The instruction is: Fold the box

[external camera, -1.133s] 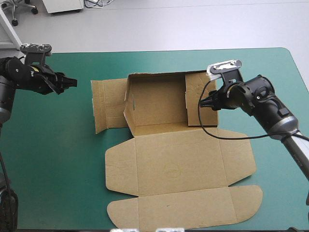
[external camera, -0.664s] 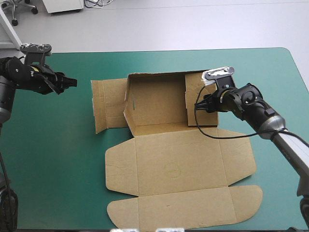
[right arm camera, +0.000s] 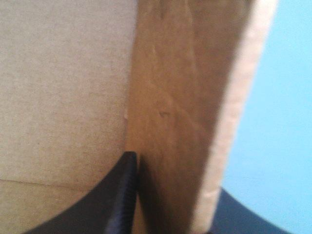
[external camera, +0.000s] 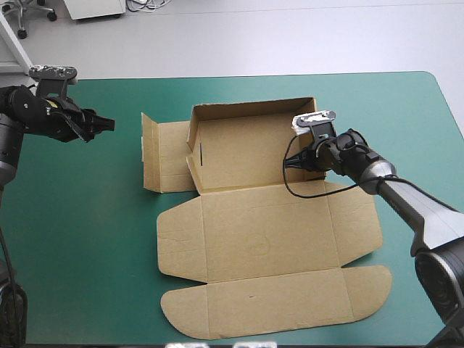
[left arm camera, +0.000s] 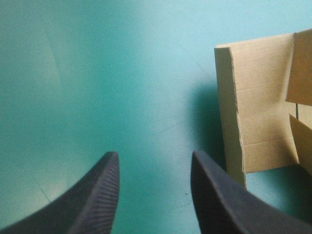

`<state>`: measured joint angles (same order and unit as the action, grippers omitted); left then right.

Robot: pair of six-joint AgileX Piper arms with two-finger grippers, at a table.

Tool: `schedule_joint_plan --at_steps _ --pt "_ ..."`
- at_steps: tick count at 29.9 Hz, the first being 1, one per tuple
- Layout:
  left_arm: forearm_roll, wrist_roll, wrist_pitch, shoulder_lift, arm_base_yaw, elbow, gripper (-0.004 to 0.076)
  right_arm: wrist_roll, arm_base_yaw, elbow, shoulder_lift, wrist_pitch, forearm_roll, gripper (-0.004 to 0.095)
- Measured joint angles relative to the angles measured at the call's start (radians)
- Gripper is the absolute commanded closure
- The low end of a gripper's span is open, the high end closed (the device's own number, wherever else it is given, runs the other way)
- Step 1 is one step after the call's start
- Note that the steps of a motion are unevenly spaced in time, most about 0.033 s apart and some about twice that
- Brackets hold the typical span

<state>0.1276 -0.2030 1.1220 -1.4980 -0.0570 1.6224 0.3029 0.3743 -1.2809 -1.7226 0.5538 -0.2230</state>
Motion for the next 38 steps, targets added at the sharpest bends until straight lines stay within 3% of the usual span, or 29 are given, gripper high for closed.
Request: schedule_joint_plan --at_steps 5,11,17,25,33,36,38 --pt "-0.011 0.000 -0.007 0.000 0.000 0.000 0.0388 0.007 -0.004 -0.064 0.015 0.082 0.003 0.0928" --pt "-0.019 0.000 -0.014 0.000 0.000 0.000 0.0388 -0.033 -0.004 -0.208 0.017 0.336 0.013 0.0928" --pt "-0.023 0.000 -0.014 0.000 0.000 0.000 0.0388 -0.090 -0.004 -0.332 0.017 0.520 0.078 0.0928" --pt "-0.023 0.003 -0.014 0.000 0.000 0.000 0.0388 -0.083 -0.013 -0.363 -0.004 0.607 0.133 0.0928" --pt "-0.023 0.004 -0.013 0.000 0.000 0.000 0.0388 -0.079 -0.054 -0.365 -0.154 0.676 0.234 0.0923" --pt "-0.023 0.004 -0.010 0.000 0.000 0.000 0.0388 -0.082 -0.055 -0.365 -0.177 0.665 0.246 0.0848" --pt "-0.023 0.004 -0.008 0.000 0.000 0.000 0.0388 -0.085 -0.055 -0.367 -0.178 0.655 0.248 0.0748"
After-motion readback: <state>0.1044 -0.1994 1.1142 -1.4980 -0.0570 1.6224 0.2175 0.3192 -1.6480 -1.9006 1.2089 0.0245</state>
